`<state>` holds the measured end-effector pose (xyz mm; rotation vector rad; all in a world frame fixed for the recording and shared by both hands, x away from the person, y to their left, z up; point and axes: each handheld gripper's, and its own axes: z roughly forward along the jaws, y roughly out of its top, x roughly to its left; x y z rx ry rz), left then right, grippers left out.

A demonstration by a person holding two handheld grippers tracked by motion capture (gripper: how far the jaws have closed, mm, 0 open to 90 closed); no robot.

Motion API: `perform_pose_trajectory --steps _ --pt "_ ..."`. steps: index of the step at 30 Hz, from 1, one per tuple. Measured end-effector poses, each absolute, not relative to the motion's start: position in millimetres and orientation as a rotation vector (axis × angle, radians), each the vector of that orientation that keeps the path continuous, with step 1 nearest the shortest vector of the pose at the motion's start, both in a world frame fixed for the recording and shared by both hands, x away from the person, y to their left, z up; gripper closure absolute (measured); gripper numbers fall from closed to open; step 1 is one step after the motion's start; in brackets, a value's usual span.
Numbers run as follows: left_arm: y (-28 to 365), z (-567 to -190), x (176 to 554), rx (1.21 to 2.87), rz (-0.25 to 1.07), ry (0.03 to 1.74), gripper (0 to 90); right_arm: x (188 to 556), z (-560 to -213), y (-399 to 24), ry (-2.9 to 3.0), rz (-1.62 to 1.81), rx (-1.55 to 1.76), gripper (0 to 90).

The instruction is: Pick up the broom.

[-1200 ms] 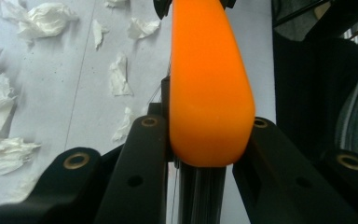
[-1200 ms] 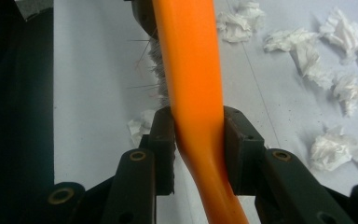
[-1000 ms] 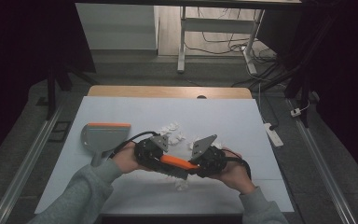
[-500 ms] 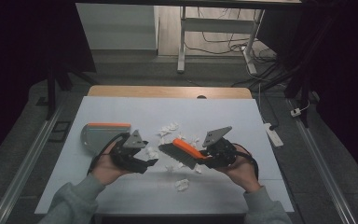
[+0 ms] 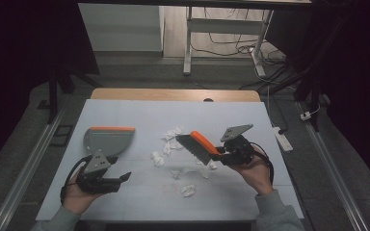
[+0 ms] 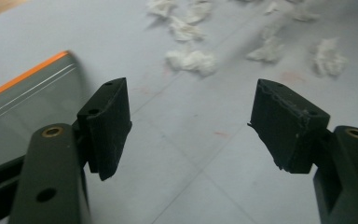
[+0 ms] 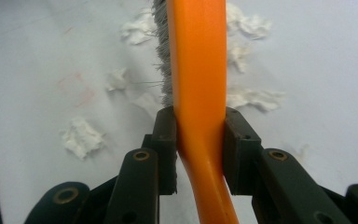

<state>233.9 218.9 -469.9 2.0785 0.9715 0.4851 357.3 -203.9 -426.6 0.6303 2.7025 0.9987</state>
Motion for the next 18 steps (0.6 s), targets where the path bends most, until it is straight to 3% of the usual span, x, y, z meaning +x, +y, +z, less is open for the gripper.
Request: perform_pose_trajectory --steps 18 --pt "244 -491 233 2.056 0.491 1.074 27.6 376 -412 -241 2.533 1.015 0.835 68.8"
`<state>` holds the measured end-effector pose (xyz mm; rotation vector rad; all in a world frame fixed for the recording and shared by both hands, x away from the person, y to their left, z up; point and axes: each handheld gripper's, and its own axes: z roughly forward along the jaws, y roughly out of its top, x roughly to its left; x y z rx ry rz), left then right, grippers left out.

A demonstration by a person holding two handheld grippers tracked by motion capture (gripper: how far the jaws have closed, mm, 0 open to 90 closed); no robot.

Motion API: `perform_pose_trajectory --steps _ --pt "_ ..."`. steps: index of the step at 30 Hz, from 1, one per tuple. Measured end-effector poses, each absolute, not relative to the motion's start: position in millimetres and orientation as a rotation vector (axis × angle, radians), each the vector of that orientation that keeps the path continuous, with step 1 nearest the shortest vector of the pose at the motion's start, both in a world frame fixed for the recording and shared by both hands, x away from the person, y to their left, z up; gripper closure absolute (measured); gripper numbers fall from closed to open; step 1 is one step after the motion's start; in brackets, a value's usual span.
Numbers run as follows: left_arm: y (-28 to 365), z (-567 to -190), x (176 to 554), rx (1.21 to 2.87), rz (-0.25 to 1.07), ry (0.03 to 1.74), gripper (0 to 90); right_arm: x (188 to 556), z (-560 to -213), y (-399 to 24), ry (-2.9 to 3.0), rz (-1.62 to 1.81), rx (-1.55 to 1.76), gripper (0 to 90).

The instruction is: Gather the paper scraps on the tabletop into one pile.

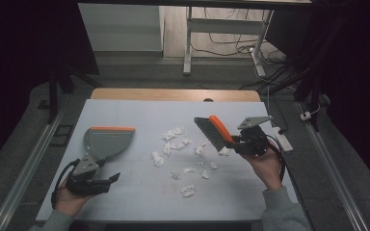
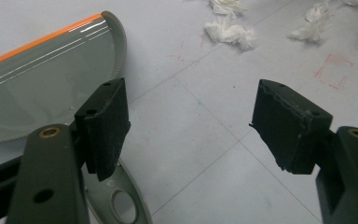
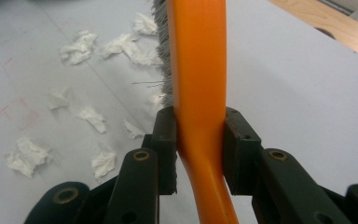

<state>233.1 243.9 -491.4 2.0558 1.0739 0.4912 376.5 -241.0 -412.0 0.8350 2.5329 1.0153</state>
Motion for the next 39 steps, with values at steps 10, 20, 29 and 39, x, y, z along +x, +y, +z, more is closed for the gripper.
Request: perform_pose_trajectory --steps 10,20,29,39 --pt "237 -492 241 2.089 0.474 1.052 26.0 406 -405 -249 2.499 0.891 0.944 68.8" --pt "238 -494 241 2.099 0.476 1.052 25.8 463 -416 -246 2.519 0.615 1.084 68.9" --pt "241 -497 242 2.084 0.466 1.060 26.1 478 -431 -213 2.587 0.431 0.984 68.9" --pt "239 -498 241 2.095 0.460 1.045 26.2 471 -445 -191 2.657 0.283 0.872 68.9"
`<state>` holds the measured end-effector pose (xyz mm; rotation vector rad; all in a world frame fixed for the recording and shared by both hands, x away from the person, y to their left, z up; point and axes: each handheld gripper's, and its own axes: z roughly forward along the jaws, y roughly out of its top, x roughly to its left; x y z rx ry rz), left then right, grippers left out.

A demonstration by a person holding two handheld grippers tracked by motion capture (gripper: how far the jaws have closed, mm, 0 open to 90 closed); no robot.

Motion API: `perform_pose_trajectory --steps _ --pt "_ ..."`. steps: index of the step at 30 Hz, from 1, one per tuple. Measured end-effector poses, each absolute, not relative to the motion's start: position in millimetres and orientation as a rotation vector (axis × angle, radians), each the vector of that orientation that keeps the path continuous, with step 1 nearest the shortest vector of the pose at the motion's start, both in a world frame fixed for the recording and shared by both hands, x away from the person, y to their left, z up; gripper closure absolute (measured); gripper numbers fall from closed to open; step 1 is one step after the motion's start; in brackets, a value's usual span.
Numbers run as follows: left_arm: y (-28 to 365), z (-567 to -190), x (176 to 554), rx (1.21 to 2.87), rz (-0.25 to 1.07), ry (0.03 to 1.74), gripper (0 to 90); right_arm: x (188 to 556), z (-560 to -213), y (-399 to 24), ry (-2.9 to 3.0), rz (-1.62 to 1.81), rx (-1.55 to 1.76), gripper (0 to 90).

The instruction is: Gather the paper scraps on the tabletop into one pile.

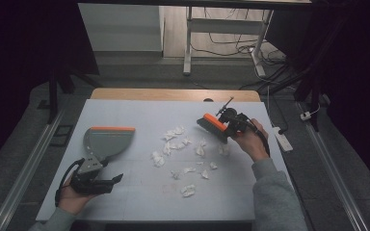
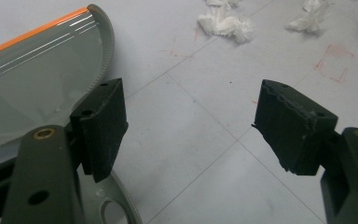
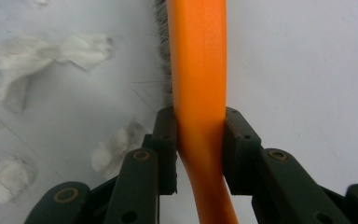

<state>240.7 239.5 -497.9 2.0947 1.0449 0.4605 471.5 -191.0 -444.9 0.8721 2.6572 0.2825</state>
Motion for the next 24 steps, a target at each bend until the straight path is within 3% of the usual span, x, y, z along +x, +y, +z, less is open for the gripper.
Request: perform_pose_trajectory --steps 15,20,24 --pt "240 -498 241 2.090 0.453 1.041 26.4 429 -444 -162 2.805 0.365 0.622 69.1" --pt "240 -497 240 2.090 0.456 1.041 26.4 426 -422 -184 2.684 0.549 0.748 69.0" --pt "241 -498 240 2.083 0.455 1.045 26.5 429 -415 -205 2.633 0.482 0.872 69.0"
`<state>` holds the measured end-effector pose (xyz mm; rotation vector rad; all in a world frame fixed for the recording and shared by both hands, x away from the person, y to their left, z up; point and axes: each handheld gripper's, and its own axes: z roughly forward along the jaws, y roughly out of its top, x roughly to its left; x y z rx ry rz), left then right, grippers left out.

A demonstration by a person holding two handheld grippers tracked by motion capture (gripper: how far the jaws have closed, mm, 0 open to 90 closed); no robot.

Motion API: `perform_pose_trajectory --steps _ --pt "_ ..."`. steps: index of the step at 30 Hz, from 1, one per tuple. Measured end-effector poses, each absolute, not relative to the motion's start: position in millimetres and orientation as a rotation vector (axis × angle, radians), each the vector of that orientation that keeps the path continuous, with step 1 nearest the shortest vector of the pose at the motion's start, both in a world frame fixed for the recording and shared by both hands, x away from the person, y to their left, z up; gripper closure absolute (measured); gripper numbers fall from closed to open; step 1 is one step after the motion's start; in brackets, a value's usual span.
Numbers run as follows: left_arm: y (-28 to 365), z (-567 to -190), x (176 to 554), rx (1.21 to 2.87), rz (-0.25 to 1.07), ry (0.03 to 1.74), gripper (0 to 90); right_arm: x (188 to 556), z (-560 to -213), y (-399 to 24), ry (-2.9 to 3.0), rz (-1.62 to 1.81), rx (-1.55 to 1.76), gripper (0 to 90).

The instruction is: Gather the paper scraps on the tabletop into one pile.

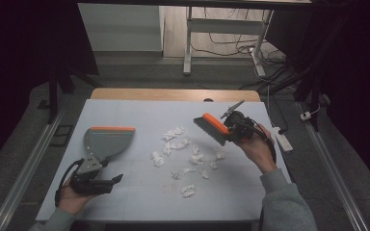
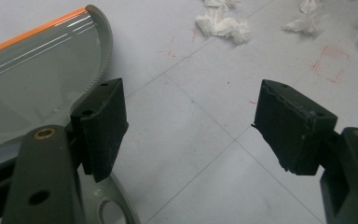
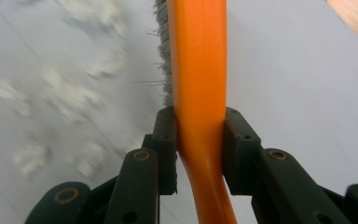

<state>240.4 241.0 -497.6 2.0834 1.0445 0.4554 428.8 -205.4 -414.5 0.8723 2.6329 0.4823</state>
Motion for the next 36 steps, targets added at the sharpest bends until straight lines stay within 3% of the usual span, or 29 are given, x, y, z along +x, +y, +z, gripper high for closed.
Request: perform_pose_trajectory --steps 8,20,27,36 --pt "240 -498 241 2.088 0.454 1.042 26.5 419 -443 -217 2.672 0.257 0.922 69.1" --pt "241 -498 241 2.086 0.449 1.045 26.7 404 -430 -187 2.731 0.454 0.808 69.0" --pt "241 -499 242 2.083 0.445 1.046 26.7 428 -414 -183 2.655 0.576 0.849 69.0" --pt "243 -500 242 2.081 0.438 1.045 26.7 472 -425 -141 2.681 0.517 0.773 69.0"
